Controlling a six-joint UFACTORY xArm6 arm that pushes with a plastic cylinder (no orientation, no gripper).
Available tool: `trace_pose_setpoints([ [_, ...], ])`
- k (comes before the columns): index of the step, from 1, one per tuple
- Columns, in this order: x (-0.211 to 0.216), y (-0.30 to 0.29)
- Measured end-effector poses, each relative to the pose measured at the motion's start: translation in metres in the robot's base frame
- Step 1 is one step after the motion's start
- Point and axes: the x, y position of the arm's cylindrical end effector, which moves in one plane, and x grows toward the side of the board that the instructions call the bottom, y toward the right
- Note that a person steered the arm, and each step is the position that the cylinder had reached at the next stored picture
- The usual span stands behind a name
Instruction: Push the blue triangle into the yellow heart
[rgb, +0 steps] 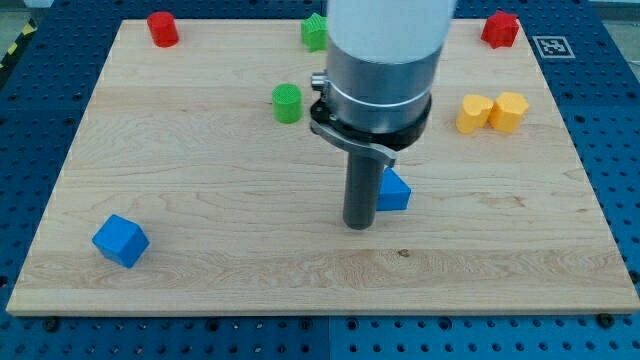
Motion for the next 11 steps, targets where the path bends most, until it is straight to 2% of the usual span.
trace_pose_setpoints([
  [5,-0.034,0.047],
  [11,-0.130,0.070],
])
